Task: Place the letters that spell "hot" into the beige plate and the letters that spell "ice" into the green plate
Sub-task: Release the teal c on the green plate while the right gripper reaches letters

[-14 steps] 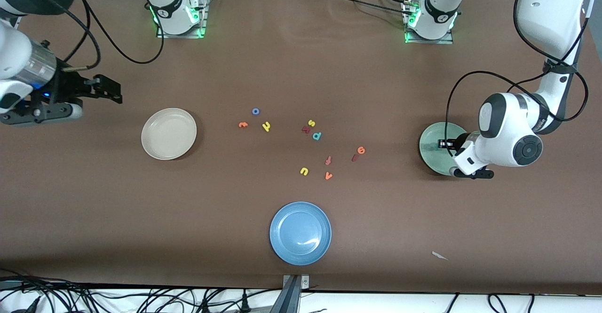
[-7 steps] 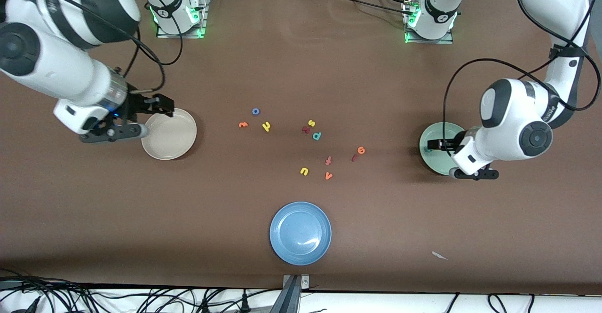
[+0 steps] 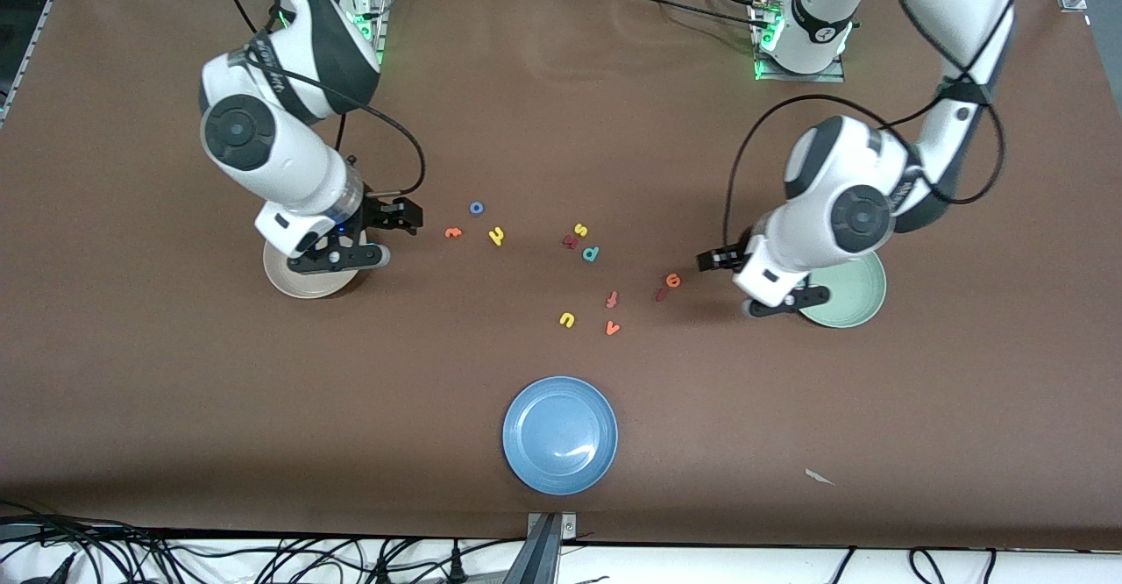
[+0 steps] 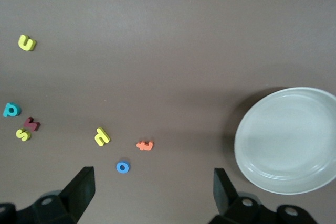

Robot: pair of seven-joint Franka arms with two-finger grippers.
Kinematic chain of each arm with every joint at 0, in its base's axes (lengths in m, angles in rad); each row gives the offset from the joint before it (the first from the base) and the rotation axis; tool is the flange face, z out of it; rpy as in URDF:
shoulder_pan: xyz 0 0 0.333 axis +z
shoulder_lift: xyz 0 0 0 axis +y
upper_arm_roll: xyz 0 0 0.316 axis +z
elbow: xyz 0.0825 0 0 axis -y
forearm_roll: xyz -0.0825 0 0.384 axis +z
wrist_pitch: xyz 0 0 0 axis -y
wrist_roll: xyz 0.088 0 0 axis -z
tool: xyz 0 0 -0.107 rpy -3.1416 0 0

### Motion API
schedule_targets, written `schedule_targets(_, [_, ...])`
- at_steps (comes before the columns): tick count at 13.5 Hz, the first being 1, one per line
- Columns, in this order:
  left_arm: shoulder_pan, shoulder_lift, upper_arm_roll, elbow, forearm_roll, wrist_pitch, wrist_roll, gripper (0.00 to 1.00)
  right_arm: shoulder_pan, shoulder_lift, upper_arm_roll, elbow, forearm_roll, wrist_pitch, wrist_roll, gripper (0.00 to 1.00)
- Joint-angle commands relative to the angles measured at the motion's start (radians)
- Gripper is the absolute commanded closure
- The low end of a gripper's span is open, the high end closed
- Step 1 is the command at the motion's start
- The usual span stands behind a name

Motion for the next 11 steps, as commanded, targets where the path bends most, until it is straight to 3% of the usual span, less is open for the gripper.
schedule_targets(1, [-0.038, 0.063, 0.002, -0.013, 0.016, 0.102, -0.077, 0.11, -0.021, -0.018, 0.044, -0.108, -0.062, 0.11, 0.059, 0.0])
schedule_targets(6, [-0.072, 0.176, 0.006, -0.032, 0.025, 0.258, -0.067, 0.23, -0.016, 0.056, 0.09, -0.159, -0.183, 0.217, 0.209, 0.0])
schedule_targets(11, [-0.069, 0.197, 0.01, -0.027, 0.113, 0.258, -0.07, 0.31, -0.014, 0.111, 0.107, -0.219, -0.254, 0.352, 0.314, 0.0])
